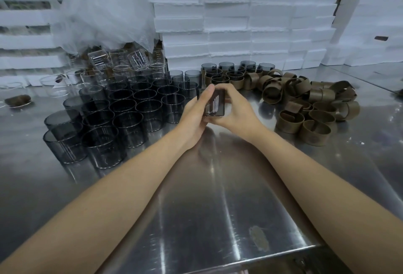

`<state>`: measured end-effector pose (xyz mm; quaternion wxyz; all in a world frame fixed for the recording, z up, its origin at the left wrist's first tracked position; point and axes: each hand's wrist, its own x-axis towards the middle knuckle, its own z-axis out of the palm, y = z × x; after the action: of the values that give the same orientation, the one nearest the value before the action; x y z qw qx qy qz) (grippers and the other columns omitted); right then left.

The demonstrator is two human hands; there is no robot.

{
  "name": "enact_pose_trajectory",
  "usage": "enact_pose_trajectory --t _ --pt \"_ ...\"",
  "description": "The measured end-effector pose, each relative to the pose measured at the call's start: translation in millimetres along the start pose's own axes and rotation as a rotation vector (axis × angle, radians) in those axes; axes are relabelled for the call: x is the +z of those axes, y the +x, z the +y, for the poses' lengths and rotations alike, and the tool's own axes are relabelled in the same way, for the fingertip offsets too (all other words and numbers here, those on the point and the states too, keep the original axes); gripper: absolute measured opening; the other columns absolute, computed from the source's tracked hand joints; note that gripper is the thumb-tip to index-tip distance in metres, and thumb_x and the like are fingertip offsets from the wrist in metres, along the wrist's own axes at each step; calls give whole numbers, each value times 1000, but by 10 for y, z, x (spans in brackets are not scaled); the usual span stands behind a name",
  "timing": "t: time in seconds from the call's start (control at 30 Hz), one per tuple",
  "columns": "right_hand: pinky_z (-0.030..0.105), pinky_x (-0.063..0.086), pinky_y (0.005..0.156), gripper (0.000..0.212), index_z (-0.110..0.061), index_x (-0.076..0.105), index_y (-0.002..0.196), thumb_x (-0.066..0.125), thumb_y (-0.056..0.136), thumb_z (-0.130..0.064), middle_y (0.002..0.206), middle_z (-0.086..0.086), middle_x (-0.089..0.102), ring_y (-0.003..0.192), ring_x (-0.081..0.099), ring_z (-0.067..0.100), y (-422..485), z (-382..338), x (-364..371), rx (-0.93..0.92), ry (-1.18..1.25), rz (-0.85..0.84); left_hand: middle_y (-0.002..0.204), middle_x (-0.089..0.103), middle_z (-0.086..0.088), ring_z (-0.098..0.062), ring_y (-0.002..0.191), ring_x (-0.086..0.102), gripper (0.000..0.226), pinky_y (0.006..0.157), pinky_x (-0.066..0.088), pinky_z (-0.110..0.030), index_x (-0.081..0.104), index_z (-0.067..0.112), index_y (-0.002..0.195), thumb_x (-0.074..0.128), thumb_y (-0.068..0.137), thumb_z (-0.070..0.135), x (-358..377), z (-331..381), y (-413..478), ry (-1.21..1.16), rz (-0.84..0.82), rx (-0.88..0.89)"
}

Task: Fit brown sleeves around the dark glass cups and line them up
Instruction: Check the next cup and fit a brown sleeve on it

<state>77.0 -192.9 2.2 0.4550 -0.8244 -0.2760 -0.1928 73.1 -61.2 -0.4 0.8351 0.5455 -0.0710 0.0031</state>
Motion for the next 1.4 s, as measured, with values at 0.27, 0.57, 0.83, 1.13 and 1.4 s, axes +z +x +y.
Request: enact_pose_trajectory --t 0.27,0.57,0.83,1.13,1.4 --pt "15 45 91 73 -14 56 128 89 63 -12 114 -4 67 103 62 5 22 -25 -57 -20 40 -27 90 74 -13 -23 86 72 48 74 59 -32 70 7 100 59 88 52 -1 11 -2 -3 -13 24" --pt "1 37 85 62 -18 64 118 88 61 -26 96 -19 63 96 57 -3 41 0 -100 -129 -159 83 80 74 2 -16 82 69 28 87 55 -42 76 24 79 61 92 44 33 26 -68 253 172 279" --pt "14 50 85 58 -23 66 115 88 62 -33 98 -12 72 89 66 0 27 -12 -22 114 -19 69 128 65 -10 -21 123 58 41 107 44 -35 61 5 130 47 102 32 1 -7 -32 484 206 409" --pt "32 51 80 52 -28 68 99 25 101 -57 93 -1 71 84 66 11 28 24 13 374 158 0 129 57 5 -5 117 53 38 97 40 -10 42 22 139 46 103 32 21 -50 -50 596 -91 270" --pt "42 41 107 38 -4 55 133 43 100 -18 138 16 47 119 53 29 134 267 -105 531 -16 414 104 50 9 -5 84 57 28 61 59 -23 50 13 128 40 105 26 52 -74 -41 440 66 206"
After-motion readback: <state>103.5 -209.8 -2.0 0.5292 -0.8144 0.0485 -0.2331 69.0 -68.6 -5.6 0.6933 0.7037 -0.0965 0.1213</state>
